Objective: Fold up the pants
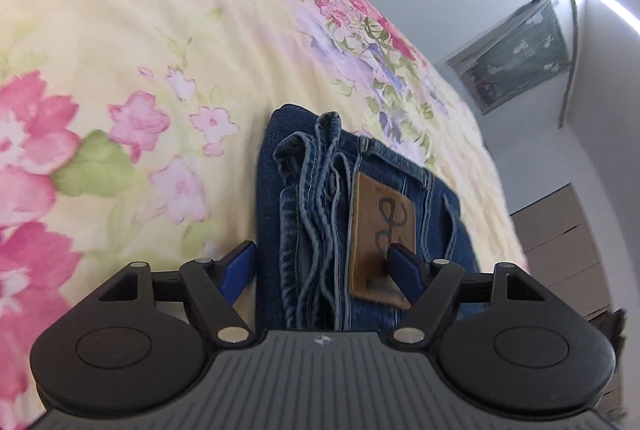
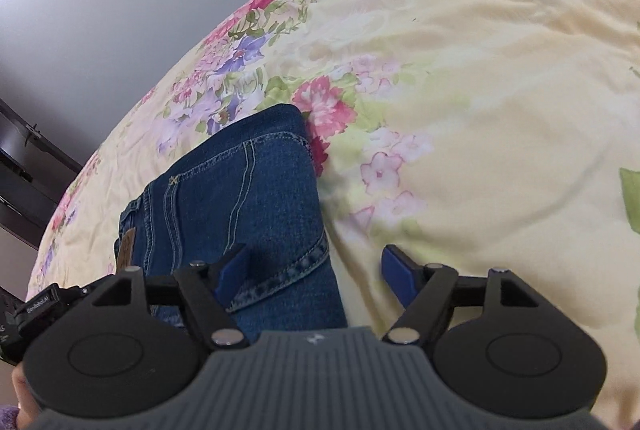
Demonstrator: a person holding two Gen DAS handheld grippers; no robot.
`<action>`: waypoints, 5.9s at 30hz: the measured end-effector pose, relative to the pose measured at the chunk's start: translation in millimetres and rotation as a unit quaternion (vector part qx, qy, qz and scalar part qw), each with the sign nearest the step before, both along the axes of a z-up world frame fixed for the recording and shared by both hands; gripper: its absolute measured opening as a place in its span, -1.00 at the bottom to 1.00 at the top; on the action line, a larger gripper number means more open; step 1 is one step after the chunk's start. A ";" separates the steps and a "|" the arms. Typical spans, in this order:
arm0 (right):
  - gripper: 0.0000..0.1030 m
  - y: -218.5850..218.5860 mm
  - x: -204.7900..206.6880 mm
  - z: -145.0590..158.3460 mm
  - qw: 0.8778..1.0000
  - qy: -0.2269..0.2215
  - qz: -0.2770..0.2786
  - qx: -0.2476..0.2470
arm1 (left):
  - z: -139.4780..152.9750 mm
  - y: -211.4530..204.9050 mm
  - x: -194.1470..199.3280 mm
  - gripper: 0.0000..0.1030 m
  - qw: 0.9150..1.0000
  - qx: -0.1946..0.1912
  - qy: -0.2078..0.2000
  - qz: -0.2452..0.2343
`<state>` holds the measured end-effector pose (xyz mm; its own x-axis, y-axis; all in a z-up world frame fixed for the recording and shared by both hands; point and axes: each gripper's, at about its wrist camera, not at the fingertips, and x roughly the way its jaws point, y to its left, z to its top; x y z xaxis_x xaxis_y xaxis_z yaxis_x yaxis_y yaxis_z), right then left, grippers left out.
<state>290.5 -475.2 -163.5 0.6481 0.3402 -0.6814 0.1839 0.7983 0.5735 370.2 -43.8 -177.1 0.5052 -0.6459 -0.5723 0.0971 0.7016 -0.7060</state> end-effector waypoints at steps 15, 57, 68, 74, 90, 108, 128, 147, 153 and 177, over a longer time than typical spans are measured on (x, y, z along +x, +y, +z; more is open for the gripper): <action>-0.55 4.5 19.5 13.1 0.997 -0.035 0.037 0.064 | 17.3 -4.7 -4.4 -0.38 0.999 -0.006 -0.033 0.011; -0.61 329.5 57.6 3.6 0.986 -0.009 0.143 0.091 | 53.4 262.4 -63.4 -0.39 0.978 0.139 -0.056 0.146; -0.39 344.4 62.6 2.1 0.990 0.029 0.135 -0.007 | 47.4 253.3 -69.2 0.00 0.964 0.206 -0.052 0.159; -0.21 360.8 42.8 46.3 0.976 -0.024 0.156 -0.150 | 85.1 239.4 -94.1 0.02 0.942 0.269 -0.064 0.191; 0.50 364.2 -117.2 166.3 0.934 -0.216 0.177 -0.224 | 181.7 162.6 -206.0 0.38 0.904 0.339 -0.196 0.169; 0.58 368.8 -236.6 146.7 0.927 -0.234 0.131 -0.262 | 176.1 128.9 -280.6 0.62 0.870 0.420 -0.212 0.148; 0.58 379.5 -226.7 127.9 0.934 -0.199 0.139 -0.263 | 154.2 133.5 -275.6 0.63 0.886 0.412 -0.162 0.138; 0.59 379.3 -234.1 125.6 0.938 -0.184 0.140 -0.257 | 149.2 133.1 -281.2 0.64 0.890 0.412 -0.144 0.131; 0.59 379.1 -235.1 125.4 0.938 -0.185 0.142 -0.256 | 149.5 133.3 -281.0 0.64 0.890 0.413 -0.144 0.131; 0.59 379.5 -234.6 126.9 0.937 -0.188 0.145 -0.255 | 150.8 134.2 -281.5 0.64 0.888 0.416 -0.144 0.133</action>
